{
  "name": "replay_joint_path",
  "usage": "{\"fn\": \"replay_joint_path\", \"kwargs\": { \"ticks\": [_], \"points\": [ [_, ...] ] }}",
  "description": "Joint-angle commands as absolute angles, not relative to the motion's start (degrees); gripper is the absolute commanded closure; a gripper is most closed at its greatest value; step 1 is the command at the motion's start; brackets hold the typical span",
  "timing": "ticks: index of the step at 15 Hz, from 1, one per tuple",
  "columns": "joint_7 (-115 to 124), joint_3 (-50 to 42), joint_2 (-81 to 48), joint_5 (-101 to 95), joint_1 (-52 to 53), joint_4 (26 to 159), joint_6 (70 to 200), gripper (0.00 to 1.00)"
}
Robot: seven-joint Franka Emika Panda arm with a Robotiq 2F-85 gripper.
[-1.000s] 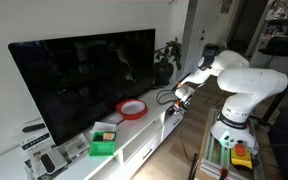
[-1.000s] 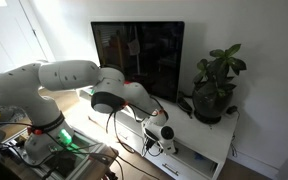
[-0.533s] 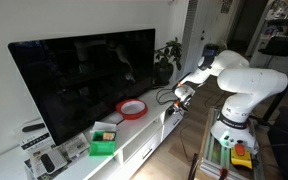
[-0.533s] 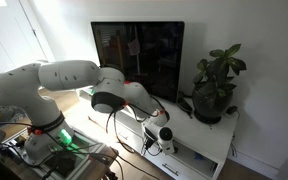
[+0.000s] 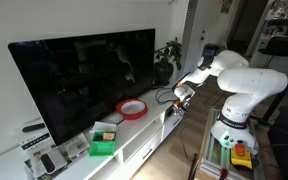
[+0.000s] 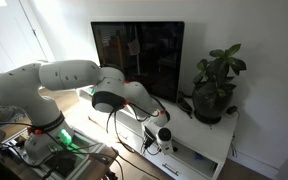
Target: Move the remote control to the bottom shelf
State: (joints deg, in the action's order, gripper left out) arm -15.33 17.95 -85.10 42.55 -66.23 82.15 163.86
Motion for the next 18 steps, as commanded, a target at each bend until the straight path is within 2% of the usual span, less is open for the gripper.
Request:
{"fn": "replay_joint_path", "kwargs": {
  "ticks": [1, 13, 18],
  "points": [
    [-17.2, 18.52, -85.1, 45.25, -65.52, 80.55, 162.93, 0.0],
    [-19.71, 18.23, -80.37, 42.49, -69.2, 86.53, 164.02, 0.0],
    [-18.44, 14.28, -75.2, 41.89, -67.83, 93.25, 163.11, 0.0]
  ]
}}
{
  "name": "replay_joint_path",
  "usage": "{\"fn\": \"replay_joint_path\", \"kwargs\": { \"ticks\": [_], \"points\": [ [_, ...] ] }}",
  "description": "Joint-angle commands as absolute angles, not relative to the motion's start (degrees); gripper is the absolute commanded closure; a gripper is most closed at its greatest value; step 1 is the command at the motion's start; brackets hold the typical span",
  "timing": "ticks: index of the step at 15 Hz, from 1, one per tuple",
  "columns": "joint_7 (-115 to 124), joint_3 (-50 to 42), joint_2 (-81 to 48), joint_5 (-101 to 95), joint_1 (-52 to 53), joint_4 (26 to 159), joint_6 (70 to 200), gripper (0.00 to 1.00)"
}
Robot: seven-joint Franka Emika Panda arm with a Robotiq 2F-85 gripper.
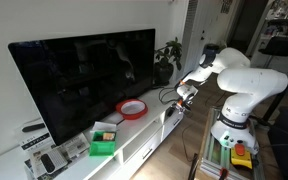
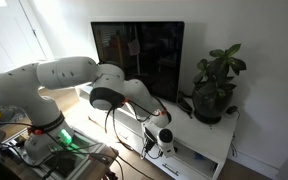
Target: Move the remote control to the bottom shelf
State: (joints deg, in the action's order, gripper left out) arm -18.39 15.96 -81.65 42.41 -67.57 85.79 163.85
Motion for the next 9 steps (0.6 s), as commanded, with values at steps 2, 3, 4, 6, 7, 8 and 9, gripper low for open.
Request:
{"fn": "replay_joint_path", "kwargs": {
  "ticks": [2, 3, 4, 6, 7, 8, 9],
  "points": [
    [-17.52, 13.77, -73.95, 40.4, -68.11, 95.18, 163.65, 0.0],
    [-17.69, 13.64, -73.23, 40.16, -68.29, 96.14, 163.98, 0.0],
    [-17.03, 12.71, -71.89, 39.57, -67.83, 97.6, 163.82, 0.0],
    [-16.85, 12.12, -69.44, 38.9, -67.73, 100.09, 164.03, 0.0],
    [-16.82, 11.75, -68.25, 38.38, -67.56, 101.35, 164.3, 0.0],
    [-16.64, 11.19, -66.87, 37.6, -67.31, 102.78, 164.13, 0.0],
    [-16.08, 10.81, -65.65, 37.26, -66.97, 104.13, 164.75, 0.0]
  ]
}}
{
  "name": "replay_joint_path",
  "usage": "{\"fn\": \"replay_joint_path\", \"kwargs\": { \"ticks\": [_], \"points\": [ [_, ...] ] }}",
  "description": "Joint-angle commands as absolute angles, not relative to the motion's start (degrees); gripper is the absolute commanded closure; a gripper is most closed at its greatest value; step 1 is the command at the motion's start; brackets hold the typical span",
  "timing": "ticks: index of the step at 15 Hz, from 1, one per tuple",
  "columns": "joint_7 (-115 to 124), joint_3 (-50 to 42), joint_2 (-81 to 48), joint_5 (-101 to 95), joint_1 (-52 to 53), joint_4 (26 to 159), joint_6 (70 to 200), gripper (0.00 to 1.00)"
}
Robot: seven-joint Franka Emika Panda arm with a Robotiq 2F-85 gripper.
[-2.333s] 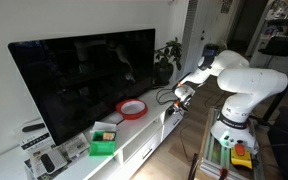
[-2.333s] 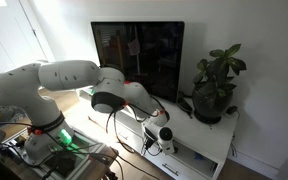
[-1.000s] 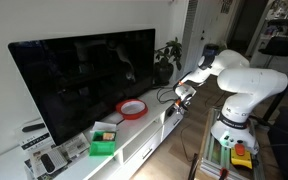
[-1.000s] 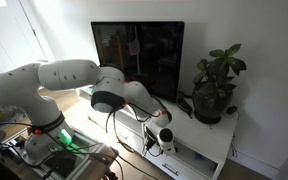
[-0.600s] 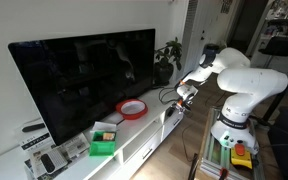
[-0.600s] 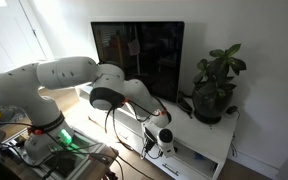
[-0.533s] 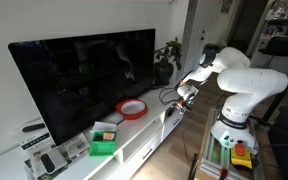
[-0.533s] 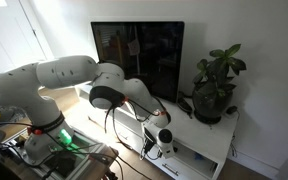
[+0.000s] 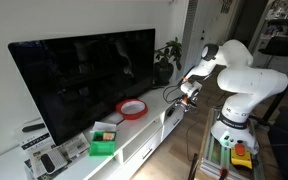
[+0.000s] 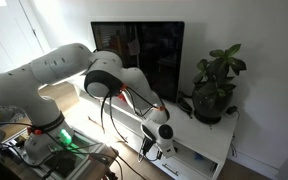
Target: Move the remote control to the bottom shelf
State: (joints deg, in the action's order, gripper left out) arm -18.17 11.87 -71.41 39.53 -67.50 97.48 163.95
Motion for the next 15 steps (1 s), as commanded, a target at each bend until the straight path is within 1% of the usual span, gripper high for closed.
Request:
{"fn": "replay_joint_path", "kwargs": {
  "ticks": [1, 4, 10, 15],
  "points": [
    [-15.95, 10.42, -64.31, 36.7, -66.71, 105.68, 165.12, 0.0],
    [-13.69, 7.32, -59.78, 33.48, -63.82, 110.97, 166.58, 0.0],
    [-8.36, -2.6, -50.83, 21.93, -53.25, 121.54, 170.04, 0.0],
    [-6.94, -10.7, -45.28, 13.51, -43.81, 127.9, 172.55, 0.0]
  ]
}}
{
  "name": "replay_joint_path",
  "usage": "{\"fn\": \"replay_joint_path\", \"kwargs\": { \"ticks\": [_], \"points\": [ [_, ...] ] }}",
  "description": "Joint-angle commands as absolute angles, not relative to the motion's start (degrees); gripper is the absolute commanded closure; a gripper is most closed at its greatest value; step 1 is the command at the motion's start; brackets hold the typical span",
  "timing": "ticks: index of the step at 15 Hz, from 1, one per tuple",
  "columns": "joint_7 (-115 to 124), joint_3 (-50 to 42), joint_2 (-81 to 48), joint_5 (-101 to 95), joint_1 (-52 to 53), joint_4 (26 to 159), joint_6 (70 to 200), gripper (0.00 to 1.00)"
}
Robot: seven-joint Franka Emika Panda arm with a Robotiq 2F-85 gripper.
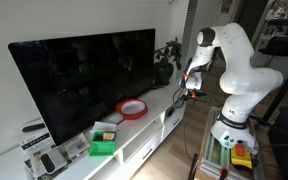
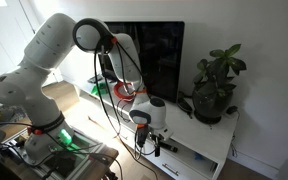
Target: Move the remote control to the bottom shelf
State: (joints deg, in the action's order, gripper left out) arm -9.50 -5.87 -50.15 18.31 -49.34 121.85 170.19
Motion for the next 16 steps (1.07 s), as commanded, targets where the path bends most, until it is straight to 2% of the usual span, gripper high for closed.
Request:
{"fn": "replay_joint_path", "kwargs": {
  "ticks": [1, 6, 16],
  "points": [
    [-7.13, -11.97, -44.49, 12.11, -42.41, 128.86, 173.09, 0.0],
    [-7.93, -15.25, -39.5, 8.1, -38.19, 133.62, 175.34, 0.0],
    [-10.67, -15.09, -28.98, 4.38, -39.57, 139.24, 174.54, 0.0]
  ]
}}
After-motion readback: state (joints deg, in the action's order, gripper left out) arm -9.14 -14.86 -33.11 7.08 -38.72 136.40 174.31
